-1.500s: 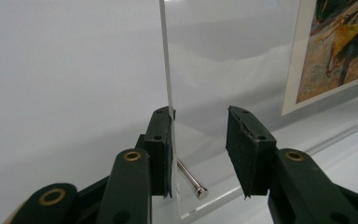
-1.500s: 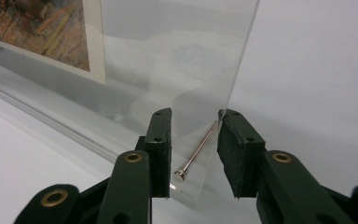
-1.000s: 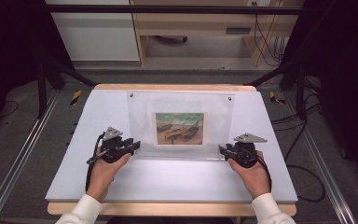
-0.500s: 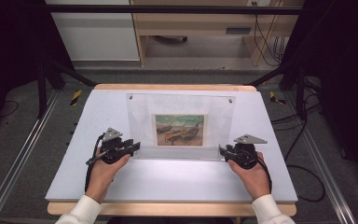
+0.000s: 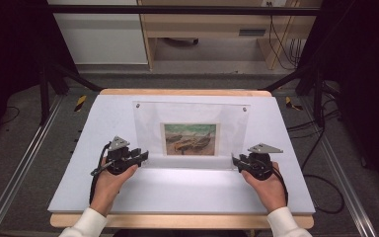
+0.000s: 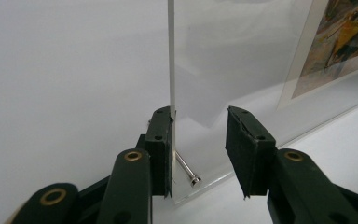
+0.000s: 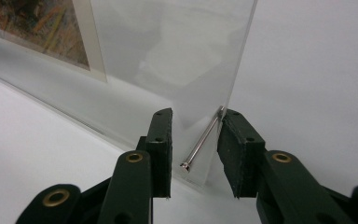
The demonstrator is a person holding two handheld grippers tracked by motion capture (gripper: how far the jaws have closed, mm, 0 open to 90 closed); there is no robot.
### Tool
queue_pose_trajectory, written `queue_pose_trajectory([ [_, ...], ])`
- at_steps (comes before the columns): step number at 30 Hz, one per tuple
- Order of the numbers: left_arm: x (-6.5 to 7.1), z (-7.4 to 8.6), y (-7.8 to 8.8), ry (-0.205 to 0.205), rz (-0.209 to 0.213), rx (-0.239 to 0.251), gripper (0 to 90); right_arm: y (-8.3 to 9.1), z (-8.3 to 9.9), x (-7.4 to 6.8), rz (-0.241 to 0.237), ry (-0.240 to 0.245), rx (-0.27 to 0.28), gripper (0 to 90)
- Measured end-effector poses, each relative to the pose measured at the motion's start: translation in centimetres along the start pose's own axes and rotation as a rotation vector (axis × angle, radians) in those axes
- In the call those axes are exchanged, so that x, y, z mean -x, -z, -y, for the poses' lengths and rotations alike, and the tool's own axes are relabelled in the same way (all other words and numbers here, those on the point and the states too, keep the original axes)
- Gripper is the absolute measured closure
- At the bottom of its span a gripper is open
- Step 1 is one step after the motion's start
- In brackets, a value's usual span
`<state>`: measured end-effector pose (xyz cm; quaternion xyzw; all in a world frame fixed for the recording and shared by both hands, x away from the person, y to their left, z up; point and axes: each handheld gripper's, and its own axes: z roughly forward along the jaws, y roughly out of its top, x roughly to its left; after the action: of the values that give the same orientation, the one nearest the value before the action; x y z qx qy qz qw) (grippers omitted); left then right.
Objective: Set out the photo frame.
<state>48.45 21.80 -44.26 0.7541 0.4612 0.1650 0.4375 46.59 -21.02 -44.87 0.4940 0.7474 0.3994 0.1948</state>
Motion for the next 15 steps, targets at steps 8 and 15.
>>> queue_pose_trajectory([
  [8, 0.11, 0.31, 0.09, -0.010, 0.003, -0.004, 61.0, 0.06, 0.36, -0.07, -0.005, 0.008, -0.001, 66.1],
  [15, 0.16, 0.47, 0.11, -0.016, 0.002, -0.002, 60.9, 0.07, 0.47, -0.11, -0.002, 0.010, -0.006, 66.0],
])
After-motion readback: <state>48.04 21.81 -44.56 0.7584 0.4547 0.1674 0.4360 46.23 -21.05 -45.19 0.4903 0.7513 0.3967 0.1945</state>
